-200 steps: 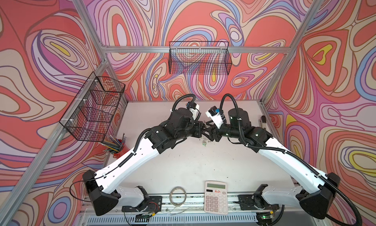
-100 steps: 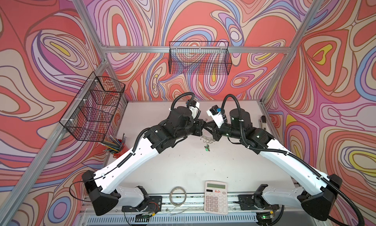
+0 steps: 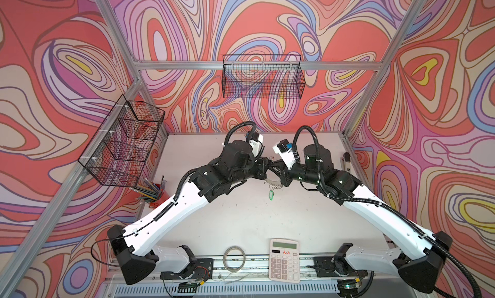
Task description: Put the keys on the keyring
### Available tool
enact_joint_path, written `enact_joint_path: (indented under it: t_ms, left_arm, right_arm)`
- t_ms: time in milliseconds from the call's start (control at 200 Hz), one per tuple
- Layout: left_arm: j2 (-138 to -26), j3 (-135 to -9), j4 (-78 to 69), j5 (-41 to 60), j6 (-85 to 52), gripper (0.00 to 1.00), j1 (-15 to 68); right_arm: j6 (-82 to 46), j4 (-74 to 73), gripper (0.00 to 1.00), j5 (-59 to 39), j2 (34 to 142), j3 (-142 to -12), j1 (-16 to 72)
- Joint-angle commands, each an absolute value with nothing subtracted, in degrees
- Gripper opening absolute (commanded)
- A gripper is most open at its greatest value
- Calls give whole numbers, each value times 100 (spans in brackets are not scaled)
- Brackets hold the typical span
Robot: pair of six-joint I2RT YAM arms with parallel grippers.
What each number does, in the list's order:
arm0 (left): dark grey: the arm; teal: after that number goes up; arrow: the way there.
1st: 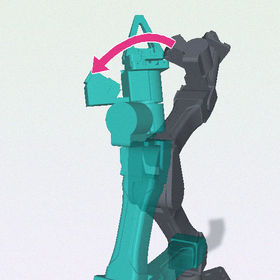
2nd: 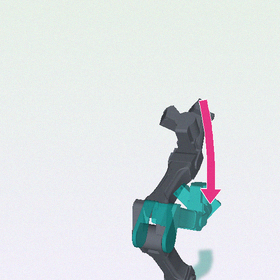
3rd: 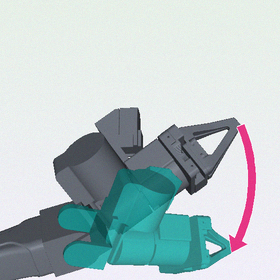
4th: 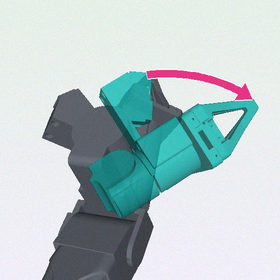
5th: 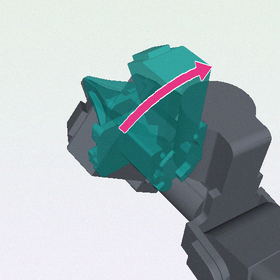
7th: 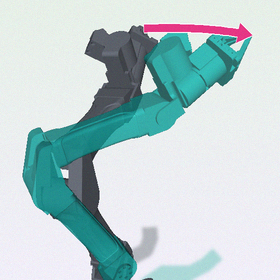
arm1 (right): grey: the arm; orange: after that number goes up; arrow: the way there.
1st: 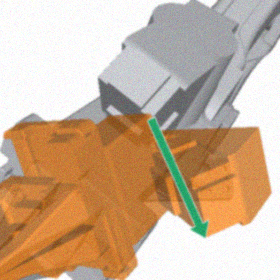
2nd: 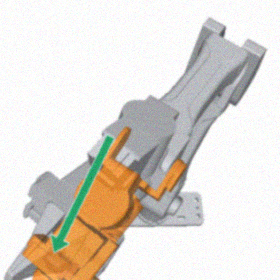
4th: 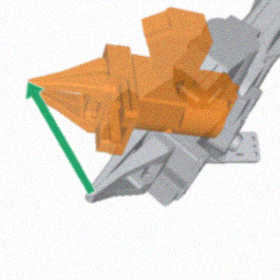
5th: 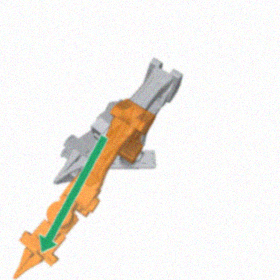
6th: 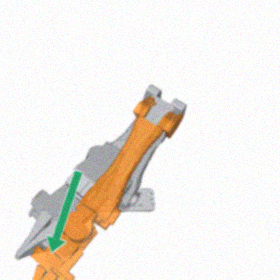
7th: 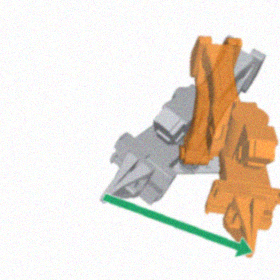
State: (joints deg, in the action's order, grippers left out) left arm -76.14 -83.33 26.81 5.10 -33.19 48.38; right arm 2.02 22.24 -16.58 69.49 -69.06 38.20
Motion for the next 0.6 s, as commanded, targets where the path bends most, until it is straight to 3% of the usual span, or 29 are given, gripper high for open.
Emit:
enact_joint_path:
  t_ms: [0,225,596]
  left_arm:
    - [-7394,-8448,2705,590,-3234,20,4810]
    - [-7184,-8372,2672,777,-3165,38,4618]
    - [-7517,-8740,2804,1326,-3054,31,4403]
  right_arm:
    - [247,1958,0,-1687,6785,-6877,3780]
    - [227,1934,0,-1731,6807,-6882,3779]
    - [167,2035,0,-1636,6855,-6983,3788]
